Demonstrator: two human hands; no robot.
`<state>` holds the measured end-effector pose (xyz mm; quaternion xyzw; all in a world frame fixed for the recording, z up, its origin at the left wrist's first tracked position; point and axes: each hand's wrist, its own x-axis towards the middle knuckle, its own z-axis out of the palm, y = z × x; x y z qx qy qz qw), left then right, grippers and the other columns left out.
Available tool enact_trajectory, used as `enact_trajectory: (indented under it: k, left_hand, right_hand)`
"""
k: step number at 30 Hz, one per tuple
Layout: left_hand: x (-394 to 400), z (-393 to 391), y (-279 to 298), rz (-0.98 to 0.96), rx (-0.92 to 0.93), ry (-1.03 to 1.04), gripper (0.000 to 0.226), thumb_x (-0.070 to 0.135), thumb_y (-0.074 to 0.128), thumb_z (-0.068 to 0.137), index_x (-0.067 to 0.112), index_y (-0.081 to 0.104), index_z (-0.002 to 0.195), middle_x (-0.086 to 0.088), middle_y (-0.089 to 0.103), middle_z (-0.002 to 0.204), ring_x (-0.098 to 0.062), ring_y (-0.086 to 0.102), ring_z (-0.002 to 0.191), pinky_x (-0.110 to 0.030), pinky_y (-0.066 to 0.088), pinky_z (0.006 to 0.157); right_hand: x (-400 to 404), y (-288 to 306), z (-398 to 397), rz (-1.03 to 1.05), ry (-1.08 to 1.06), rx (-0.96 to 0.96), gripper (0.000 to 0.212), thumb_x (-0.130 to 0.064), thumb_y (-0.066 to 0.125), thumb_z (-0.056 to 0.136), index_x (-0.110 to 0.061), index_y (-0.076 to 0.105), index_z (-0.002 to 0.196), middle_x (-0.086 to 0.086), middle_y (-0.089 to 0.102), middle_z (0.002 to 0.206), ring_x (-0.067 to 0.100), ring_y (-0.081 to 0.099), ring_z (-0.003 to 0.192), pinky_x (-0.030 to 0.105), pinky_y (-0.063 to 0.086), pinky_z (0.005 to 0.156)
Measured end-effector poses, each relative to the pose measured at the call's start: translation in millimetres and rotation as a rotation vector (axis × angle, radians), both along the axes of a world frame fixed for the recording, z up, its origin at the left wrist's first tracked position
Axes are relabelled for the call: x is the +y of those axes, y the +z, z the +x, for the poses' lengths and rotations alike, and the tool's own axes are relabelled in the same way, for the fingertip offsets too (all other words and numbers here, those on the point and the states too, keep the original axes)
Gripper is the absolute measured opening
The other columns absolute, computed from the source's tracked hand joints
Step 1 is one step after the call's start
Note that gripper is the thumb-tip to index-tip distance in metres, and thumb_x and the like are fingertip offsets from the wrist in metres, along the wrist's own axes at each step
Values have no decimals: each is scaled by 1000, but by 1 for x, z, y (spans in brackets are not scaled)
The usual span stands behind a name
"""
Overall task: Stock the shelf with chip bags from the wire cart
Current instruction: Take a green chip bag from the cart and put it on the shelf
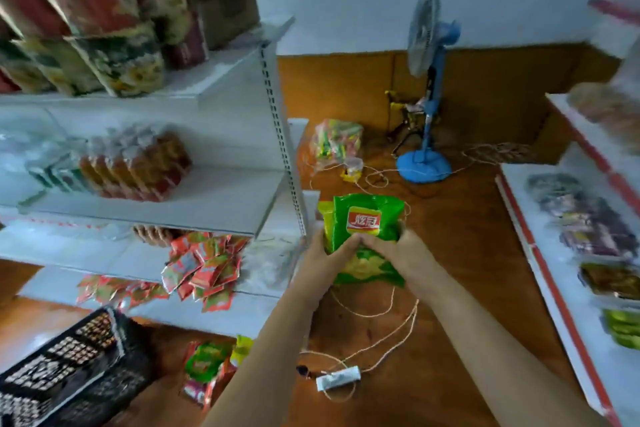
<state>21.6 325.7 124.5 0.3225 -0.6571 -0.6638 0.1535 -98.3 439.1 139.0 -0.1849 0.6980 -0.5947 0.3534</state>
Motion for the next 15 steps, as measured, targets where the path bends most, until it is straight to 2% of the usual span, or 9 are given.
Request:
enact_trajectory:
  k: [3, 5, 7, 8, 11, 13, 15]
  left_hand:
    - [45, -76, 5, 45, -4, -117, 67, 49, 84, 64, 25, 60, 123, -5, 74, 110, -23, 74, 95, -47, 59, 88]
    - [81, -133, 1, 82, -5, -186, 55, 29, 83, 76, 20, 59, 125, -7, 75, 107, -25, 74, 92, -42, 61, 81]
    - [122, -193, -7, 161, -7, -279, 42, 14, 76, 83, 24, 59, 119, -6, 76, 105, -25, 75, 90, -40, 61, 76]
    - [145, -223, -10, 197, -15, -335, 41, 11, 75, 83, 26, 59, 118, -6, 76, 106, -28, 74, 92, -44, 61, 79]
    - [210, -308, -22, 246, -42, -516, 47, 5, 75, 82, 20, 58, 124, -11, 74, 111, -37, 71, 100, -57, 55, 90]
    - [250, -359, -30, 254, -65, -607, 52, -3, 73, 81, 16, 56, 127, -14, 73, 113, -38, 70, 102, -59, 53, 93]
    - [285, -401, -41, 241, -101, -691, 56, -10, 69, 81, 14, 53, 129, -15, 72, 113, -37, 70, 101, -56, 55, 90]
  right_hand:
    - [65, 0, -65, -32, -59, -54, 44, -22, 83, 73, -31, 56, 107, 1, 72, 97, 20, 72, 87, 39, 58, 84]
    - [113, -2, -109, -75, -78, -107, 52, -24, 83, 72, -29, 55, 115, 4, 72, 105, 22, 73, 92, 40, 57, 88]
    - [163, -5, -152, -69, -155, -130, 63, -36, 85, 67, -27, 55, 122, 2, 72, 107, 20, 72, 94, 36, 57, 86]
    - [187, -7, -173, -50, -212, -125, 62, -40, 84, 68, -27, 55, 121, 0, 72, 106, 17, 72, 92, 30, 58, 82]
    - [258, -17, -234, 10, -401, -55, 45, -39, 78, 78, -32, 55, 116, -11, 68, 101, 0, 65, 83, 11, 51, 61]
    - [301, -25, -271, 44, -497, -27, 44, -33, 78, 80, -29, 56, 117, -12, 67, 101, -2, 62, 84, 11, 48, 60]
    - [336, -34, -300, 70, -575, -14, 38, -25, 78, 80, -30, 57, 111, -15, 66, 94, -1, 62, 83, 14, 48, 61]
